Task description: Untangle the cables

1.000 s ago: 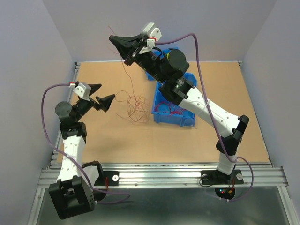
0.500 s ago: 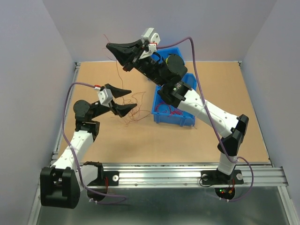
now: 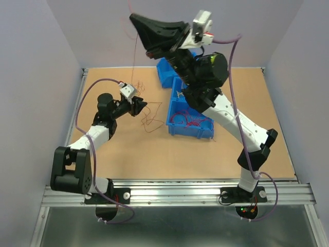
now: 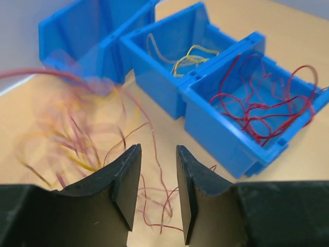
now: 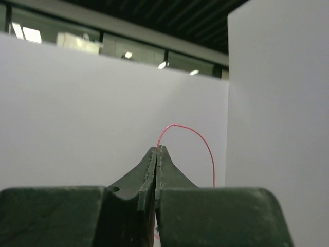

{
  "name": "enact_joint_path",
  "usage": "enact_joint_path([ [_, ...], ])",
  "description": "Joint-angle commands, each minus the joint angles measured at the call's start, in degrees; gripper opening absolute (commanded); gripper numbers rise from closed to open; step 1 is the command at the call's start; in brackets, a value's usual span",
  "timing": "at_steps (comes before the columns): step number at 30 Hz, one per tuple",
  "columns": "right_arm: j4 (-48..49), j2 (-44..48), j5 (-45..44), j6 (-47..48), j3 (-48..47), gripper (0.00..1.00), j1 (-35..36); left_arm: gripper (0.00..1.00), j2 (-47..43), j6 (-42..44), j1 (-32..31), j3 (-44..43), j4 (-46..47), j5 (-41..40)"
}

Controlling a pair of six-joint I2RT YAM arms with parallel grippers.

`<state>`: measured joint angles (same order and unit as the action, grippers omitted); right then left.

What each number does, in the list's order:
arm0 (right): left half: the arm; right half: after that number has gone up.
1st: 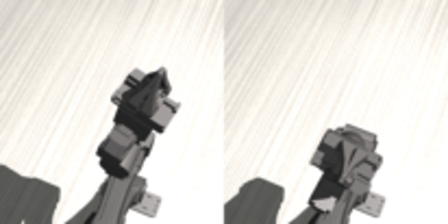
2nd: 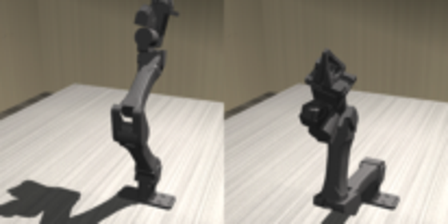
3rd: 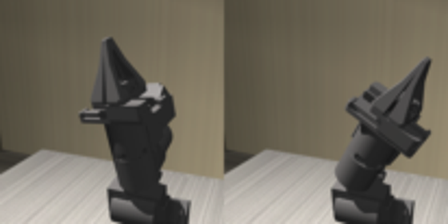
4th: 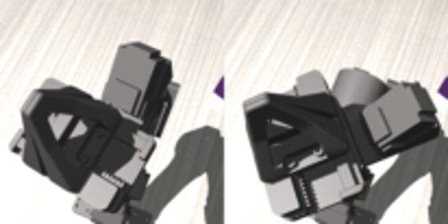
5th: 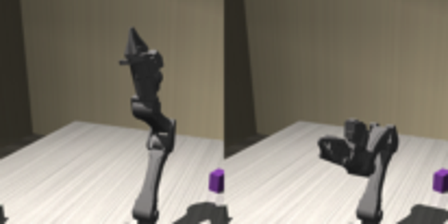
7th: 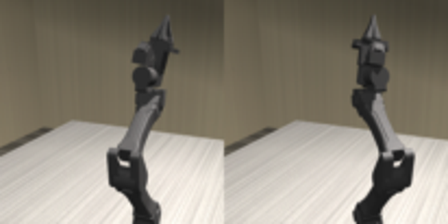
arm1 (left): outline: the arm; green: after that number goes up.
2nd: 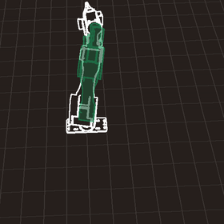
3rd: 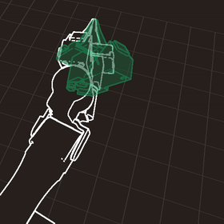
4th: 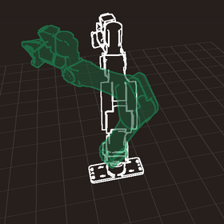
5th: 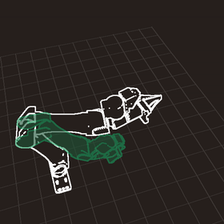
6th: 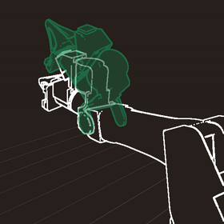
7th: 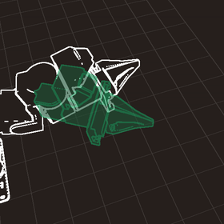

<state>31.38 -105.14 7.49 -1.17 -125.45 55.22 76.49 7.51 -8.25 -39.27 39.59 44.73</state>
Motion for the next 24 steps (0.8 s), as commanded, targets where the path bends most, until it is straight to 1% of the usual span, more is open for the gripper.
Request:
enact_joint_path([
  [1, 9.1, -0.4, -3.8, -0.8, -13.5, 0.01, 0.5, 0.42, 4.9, 6.6, -1.2, -5.7, -7.0, -9.0],
  [2, 9.2, -1.1, -5.5, -1.3, -15.6, 0.01, 0.4, 0.4, 6.1, 6.9, -1.2, -6.6, -8.0, -11.0],
  [3, 9.2, -2.2, -6.3, -1.4, -17.7, 0.01, 0.5, 0.39, 7.3, 7.2, -1.2, -8.8, -10.5, -13.3],
  [4, 9.8, -2.4, -7.2, -1.0, -20.1, 0.01, 0.4, 0.38, 10.1, 7.4, -1.2, -9.9, -12.1, -17.7],
  [5, 10.3, -2.4, -8.9, -0.6, -20.9, 0.01, 0.5, 0.38, 11.5, 7.3, -1.2, -11.3, -13.5, -20.4],
  [6, 10.4, -2.3, -9.7, 0.2, -20.8, 0.0, 0.4, 0.38, 12.7, 7.4, -1.1, -13.7, -14.8, -22.7],
  [7, 10.5, -1.1, -10.6, 0.6, -20.4, 0.01, 0.5, 0.38, 13.9, 6.9, -0.5, -14.9, -16.9, -26.8],
  [8, 10.8, -0.3, -11.1, 2.5, -19.1, 0.0, 0.5, 0.38, 15.7, 6.4, 0.1, -15.7, -17.3, -28.2],
  [9, 11.2, 1.5, -11.8, 4.7, -16.3, 0.0, 0.4, 0.39, 16.2, 5.2, 0.7, -16.8, -17.9, -29.2],
  [12, 11.7, 3.9, -12.9, 8.7, -10.5, 0.01, 0.4, 0.41, 17.3, 3.6, 3.7, -17.7, -18.2, -28.6],
  [17, 12.5, 6.5, -13.0, 10.6, -6.7, 0.01, 0.5, 0.41, 17.1, 3.1, 5.3, -17.8, -18.8, -27.4],
  [19, 12.6, 6.9, -13.1, 10.4, -5.8, 0.0, 0.5, 0.39, 15.7, 3.2, 6.1, -17.2, -18.4, -25.2],
  [21, 12.6, 7.3, -13.6, 10.0, -5.2, 0.01, 0.5, 0.39, 14.2, 3.7, 7.7, -15.3, -17.8, -19.8],
  [22, 12.7, 7.3, -13.6, 10.0, -4.8, 0.0, 0.5, 0.4, 13.2, 4.4, 7.8, -14.6, -16.8, -9.5],
  [23, 12.6, 7.4, -13.6, 9.8, -4.3, 0.01, 0.5, 0.51, 11.3, 5.6, 9.5, -13.1, -16.7, -4.2],
  [24, 12.6, 7.5, -13.5, 9.7, -3.6, 0.01, 0.4, 0.56, 9.3, 6.7, 10.0, -12.5, -16.5, 6.3],
])
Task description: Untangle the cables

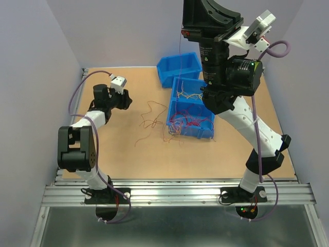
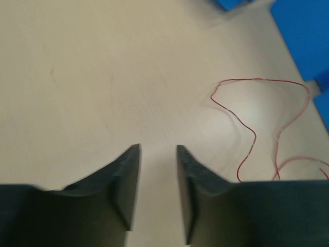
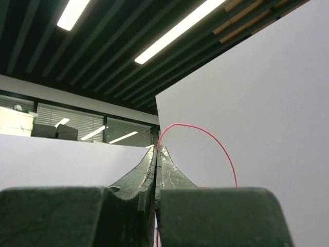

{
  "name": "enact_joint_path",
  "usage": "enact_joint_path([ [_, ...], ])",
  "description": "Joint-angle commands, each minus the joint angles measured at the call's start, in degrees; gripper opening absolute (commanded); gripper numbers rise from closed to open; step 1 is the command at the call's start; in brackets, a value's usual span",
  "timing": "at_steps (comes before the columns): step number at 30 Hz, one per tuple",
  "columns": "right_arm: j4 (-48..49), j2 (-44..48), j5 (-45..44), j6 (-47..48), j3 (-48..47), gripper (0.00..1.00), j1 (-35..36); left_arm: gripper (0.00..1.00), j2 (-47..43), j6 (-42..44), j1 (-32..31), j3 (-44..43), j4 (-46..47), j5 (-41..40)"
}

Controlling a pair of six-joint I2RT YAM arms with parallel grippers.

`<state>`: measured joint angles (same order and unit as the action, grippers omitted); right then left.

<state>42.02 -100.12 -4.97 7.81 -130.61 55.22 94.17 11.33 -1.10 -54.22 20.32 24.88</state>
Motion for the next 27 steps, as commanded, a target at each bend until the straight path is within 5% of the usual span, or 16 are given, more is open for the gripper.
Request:
enact_joint_path([
  [1, 1.9, 2.5, -0.5, 0.5, 1.9, 0.0, 0.5, 0.6, -9.6, 4.3, 2.9, 3.2, 2.7, 30.7],
  [3, 2.0, 2.7, 0.1, -0.3, 3.0, 0.01, 0.4, 0.7, -12.6, 6.4, 2.3, 5.3, 3.4, 36.1],
  [14, 4.7, 2.8, 3.3, -6.8, 8.1, 0.01, 0.5, 0.77, -28.2, 17.0, -9.4, 15.6, 3.5, 47.8],
  [23, 6.5, 2.2, 6.4, -10.9, 8.8, 0.0, 0.4, 0.79, -22.4, 14.0, -16.4, 13.0, 7.0, 32.8],
  [26, 6.8, 2.2, 6.8, -11.7, 9.0, 0.0, 0.5, 0.61, -19.8, 12.1, -16.8, 11.2, 7.3, 30.3],
  [27, 6.8, 2.2, 6.7, -11.7, 9.1, 0.0, 0.5, 0.41, -19.5, 12.1, -16.8, 11.1, 7.3, 29.4],
])
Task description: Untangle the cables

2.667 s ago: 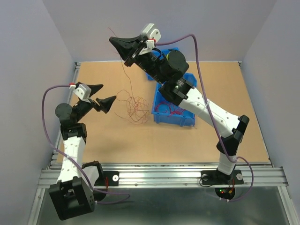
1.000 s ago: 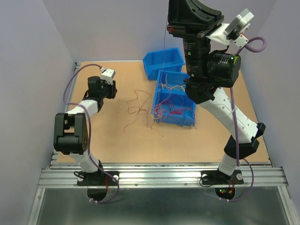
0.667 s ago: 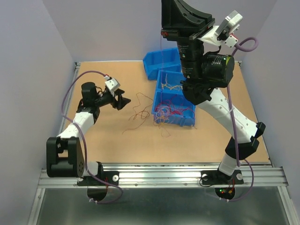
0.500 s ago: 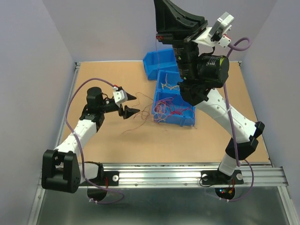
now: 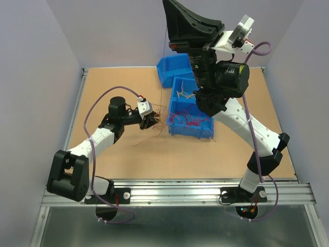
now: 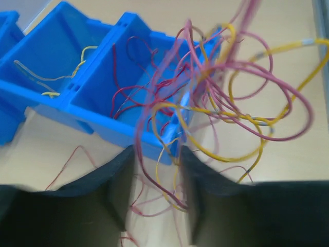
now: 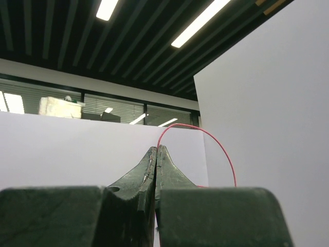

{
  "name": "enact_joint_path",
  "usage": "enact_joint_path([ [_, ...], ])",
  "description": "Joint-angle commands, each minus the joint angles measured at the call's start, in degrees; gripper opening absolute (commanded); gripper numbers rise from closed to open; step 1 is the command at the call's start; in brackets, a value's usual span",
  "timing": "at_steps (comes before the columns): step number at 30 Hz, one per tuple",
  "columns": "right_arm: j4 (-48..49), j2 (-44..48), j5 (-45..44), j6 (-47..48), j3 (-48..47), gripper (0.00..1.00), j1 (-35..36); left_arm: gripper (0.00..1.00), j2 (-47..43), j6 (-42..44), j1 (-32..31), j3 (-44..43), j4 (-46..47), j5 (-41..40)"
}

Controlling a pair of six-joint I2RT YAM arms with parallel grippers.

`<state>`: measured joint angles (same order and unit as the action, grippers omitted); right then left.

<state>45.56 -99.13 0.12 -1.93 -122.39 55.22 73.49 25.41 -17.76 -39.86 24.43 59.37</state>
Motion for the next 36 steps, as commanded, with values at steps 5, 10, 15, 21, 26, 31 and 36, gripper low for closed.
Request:
enact_joint_path([
  [5, 3.5, 2.1, 0.7, -0.8, 1.4, 0.01, 0.4, 0.0, 0.4, -1.1, 0.0, -2.6, 3.4, -16.9],
  [10, 4.1, 5.3, -1.6, 0.9, 3.8, 0.0, 0.5, 0.0, 4.5, -5.6, 4.6, -5.5, 2.7, -24.2],
  [15, 5.6, 10.1, -3.1, 1.4, 7.8, 0.01, 0.5, 0.0, 15.9, -14.1, 14.8, -15.1, -2.1, -23.4],
  [21, 5.7, 13.7, -3.8, 3.0, 9.1, 0.01, 0.4, 0.0, 25.1, -17.7, 23.1, -20.5, -5.7, -18.1],
  [26, 6.2, 17.0, -4.5, 3.8, 10.9, 0.0, 0.5, 0.0, 24.6, -18.8, 23.4, -20.2, -4.9, -28.8],
  [31, 7.0, 21.0, -5.7, 5.4, 11.2, 0.01, 0.5, 0.0, 25.2, -21.7, 25.5, -20.8, -3.4, -40.9],
  [36, 7.1, 25.4, -7.3, 7.4, 12.1, 0.01, 0.5, 0.0, 25.4, -25.1, 28.5, -20.3, -0.8, -47.3],
])
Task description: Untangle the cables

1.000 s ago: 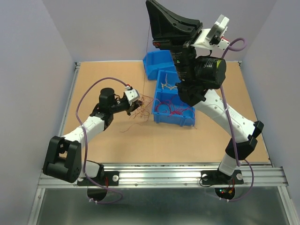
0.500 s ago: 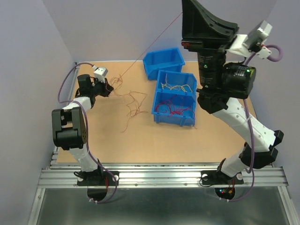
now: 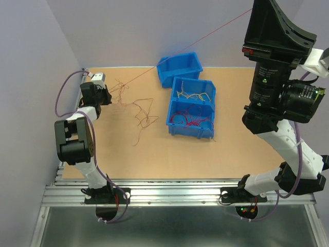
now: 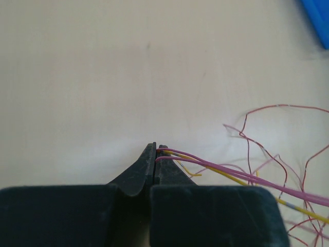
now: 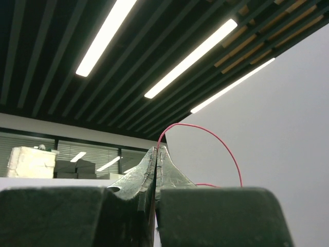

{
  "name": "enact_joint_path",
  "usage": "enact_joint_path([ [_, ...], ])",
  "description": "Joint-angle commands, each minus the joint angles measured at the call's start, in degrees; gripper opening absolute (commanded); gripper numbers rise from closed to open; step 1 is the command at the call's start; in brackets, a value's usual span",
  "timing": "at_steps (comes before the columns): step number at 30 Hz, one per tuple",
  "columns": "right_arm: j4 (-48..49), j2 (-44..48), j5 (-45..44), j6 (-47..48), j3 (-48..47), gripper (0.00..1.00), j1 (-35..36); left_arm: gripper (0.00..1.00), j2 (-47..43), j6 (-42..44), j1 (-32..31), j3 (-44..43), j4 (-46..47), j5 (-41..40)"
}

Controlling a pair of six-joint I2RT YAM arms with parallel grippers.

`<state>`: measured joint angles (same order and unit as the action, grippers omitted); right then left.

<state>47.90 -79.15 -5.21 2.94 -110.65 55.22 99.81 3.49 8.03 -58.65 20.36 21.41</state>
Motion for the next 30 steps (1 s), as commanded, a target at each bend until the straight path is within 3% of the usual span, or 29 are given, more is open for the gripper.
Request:
enact_joint_path([
  [1, 4.7, 6.3, -2.2, 2.9, 0.9, 0.0, 0.4, 0.0, -1.0, -4.3, 3.3, -1.3, 3.6, -10.1],
  [8, 3.1, 14.7, -6.6, 6.1, 12.3, 0.01, 0.4, 0.0, -6.7, -5.5, 5.2, 2.8, 8.0, -10.7],
  [11, -3.8, 20.6, -11.4, 3.4, 22.1, 0.0, 0.5, 0.0, -10.8, -4.7, 5.2, 5.6, 10.2, -6.1],
  [13, -13.4, 23.6, -9.1, -0.7, 28.0, 0.0, 0.5, 0.0, -13.4, -4.4, 5.2, 8.2, 11.9, -3.4],
  [17, -23.1, 27.5, -1.6, -8.0, 43.9, 0.01, 0.5, 0.0, -22.2, -3.8, 4.5, 12.6, 14.3, 2.7],
  [23, -32.1, 22.0, 4.0, -15.0, 60.2, 0.01, 0.6, 0.0, -32.9, -1.0, 3.0, 17.6, 15.4, 10.0],
  [25, -31.6, 21.2, 7.1, -17.1, 66.3, 0.04, 0.6, 0.0, -35.0, -0.9, 2.8, 18.6, 15.4, 14.2],
  [28, -31.2, 19.4, 11.3, -17.3, 72.8, 0.17, 0.9, 0.0, -39.2, -0.7, 2.3, 19.5, 15.4, 18.5],
  [30, -29.5, 17.3, 13.0, -16.9, 75.1, 0.31, 1.5, 0.0, -41.6, -0.2, 0.8, 20.3, 15.4, 21.3],
])
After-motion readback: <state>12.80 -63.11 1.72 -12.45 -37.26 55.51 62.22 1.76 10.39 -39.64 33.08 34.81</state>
